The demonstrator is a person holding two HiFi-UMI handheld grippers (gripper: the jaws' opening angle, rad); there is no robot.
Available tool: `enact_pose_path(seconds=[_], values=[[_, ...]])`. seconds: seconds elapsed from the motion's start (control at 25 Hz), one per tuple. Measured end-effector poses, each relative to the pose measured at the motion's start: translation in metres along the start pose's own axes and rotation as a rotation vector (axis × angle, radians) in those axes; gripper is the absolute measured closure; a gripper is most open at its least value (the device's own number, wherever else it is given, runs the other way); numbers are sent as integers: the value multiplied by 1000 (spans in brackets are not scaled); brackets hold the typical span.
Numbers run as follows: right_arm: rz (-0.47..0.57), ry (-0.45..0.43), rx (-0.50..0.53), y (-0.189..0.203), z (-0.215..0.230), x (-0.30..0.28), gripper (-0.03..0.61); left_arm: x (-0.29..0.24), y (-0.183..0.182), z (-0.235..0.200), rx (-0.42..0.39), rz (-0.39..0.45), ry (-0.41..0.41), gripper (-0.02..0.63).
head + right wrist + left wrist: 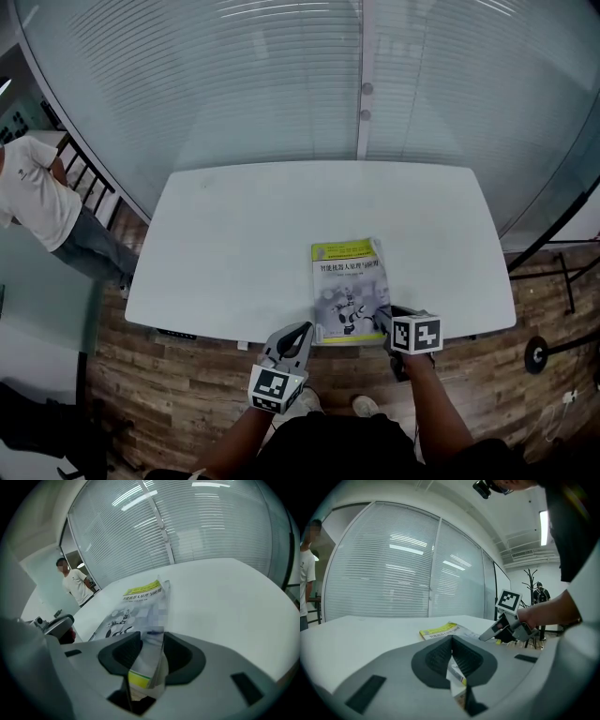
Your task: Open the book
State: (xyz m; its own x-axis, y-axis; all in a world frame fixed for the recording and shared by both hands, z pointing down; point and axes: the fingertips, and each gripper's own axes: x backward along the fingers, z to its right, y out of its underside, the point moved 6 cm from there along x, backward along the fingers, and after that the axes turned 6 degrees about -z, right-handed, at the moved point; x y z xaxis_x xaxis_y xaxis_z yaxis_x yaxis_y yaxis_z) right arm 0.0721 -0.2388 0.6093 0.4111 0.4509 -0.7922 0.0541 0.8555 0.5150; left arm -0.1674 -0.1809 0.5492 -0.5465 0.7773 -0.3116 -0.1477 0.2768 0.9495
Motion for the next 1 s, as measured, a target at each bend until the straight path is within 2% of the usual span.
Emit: enact_pose_path(seconds=[0.2, 0.48, 1.0], values=[[40, 23, -18, 3, 0, 2, 431, 1, 8, -1, 8, -33, 22, 601], [143, 87, -4, -2, -2, 15, 515, 2, 7, -5, -5, -19, 40, 601], [248, 128, 31, -7, -17, 29, 545, 7, 12, -7, -11, -13, 60, 600]])
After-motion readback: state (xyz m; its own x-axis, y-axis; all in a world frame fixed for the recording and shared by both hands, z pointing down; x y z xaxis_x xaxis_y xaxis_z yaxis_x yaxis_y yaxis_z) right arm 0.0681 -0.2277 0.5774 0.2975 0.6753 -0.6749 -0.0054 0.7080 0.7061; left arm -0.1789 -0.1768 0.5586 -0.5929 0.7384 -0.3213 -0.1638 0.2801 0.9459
